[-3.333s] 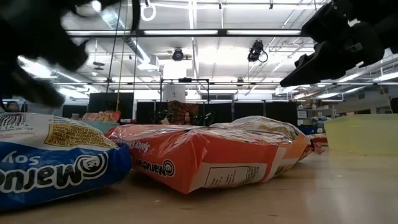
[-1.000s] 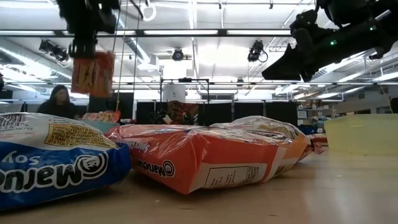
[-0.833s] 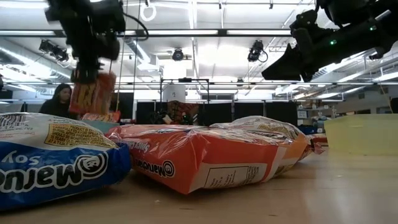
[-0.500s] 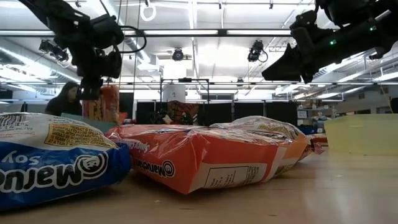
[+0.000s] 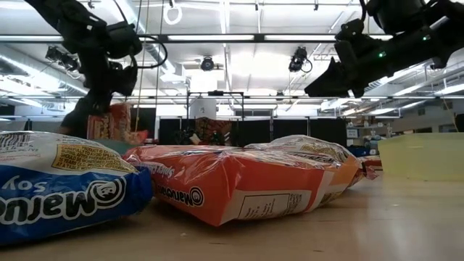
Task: Sort Maruchan noodles
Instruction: Put the orange noodle pack into the green bin
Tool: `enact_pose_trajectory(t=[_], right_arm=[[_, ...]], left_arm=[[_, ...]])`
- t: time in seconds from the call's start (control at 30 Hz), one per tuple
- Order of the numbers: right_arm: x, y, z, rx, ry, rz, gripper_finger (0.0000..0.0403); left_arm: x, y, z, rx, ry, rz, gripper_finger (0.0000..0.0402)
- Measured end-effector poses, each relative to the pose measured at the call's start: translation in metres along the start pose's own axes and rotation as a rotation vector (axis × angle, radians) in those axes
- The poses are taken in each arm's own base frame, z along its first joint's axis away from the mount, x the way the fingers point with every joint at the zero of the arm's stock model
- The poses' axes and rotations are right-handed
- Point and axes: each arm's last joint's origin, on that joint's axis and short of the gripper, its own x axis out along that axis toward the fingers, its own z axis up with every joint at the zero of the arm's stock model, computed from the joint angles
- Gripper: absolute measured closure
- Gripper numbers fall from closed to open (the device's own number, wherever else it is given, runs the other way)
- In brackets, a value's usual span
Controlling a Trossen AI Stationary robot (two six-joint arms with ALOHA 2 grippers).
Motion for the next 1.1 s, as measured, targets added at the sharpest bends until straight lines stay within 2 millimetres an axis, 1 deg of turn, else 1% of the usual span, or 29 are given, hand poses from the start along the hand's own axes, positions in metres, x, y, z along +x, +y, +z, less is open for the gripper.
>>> enact_pose_trajectory(t=[0.1,0.13,0.3,0.37,0.5,0.63,0.7,0.8,0.93,1.0,1.1], right_arm=[[0.0,0.0,-0.001,0.0,0.013,0.018,0.0263],[0.0,0.0,-0.001,0.003,0.017,0.024,0.0263],[0.0,0.0,-0.004,0.005,0.039,0.029,0.0263],[0.0,0.001,-0.004,0.011,0.045,0.048,0.0263],[0.0,0.001,-0.005,0.009,0.058,0.081,0.0263],[0.0,0.002,-0.008,0.051,0.094,0.111,0.0262],[0.0,0.001,-0.009,0.104,0.118,0.117,0.0261],[0.001,-0.001,-0.011,0.123,0.143,0.154,0.026],[0.002,-0.003,-0.01,0.126,0.144,0.146,0.026],[0.003,-0.004,-0.01,0.125,0.14,0.139,0.026],[0.003,-0.005,-0.01,0.125,0.138,0.135,0.0261]], left_arm=[[0.001,-0.002,-0.005,0.126,0.05,-0.003,0.0379],[0.001,-0.001,-0.005,0.135,0.051,0.003,0.0379],[0.0,0.001,-0.002,0.064,-0.033,-0.029,0.0379],[0.004,-0.003,0.001,0.06,-0.037,-0.047,0.0379],[0.013,-0.014,0.002,0.069,0.009,-0.059,0.0377],[0.018,-0.021,0.001,0.092,0.003,-0.12,0.0356],[0.015,-0.011,0.003,0.052,-0.012,-0.098,0.0337],[0.012,-0.008,0.0,0.069,0.006,-0.148,0.0301],[0.0,0.014,-0.002,-0.036,0.036,-0.181,0.0244],[-0.013,0.027,-0.005,-0.126,0.034,-0.262,0.0217],[-0.04,0.055,-0.009,-0.334,-0.044,-0.417,0.0187]])
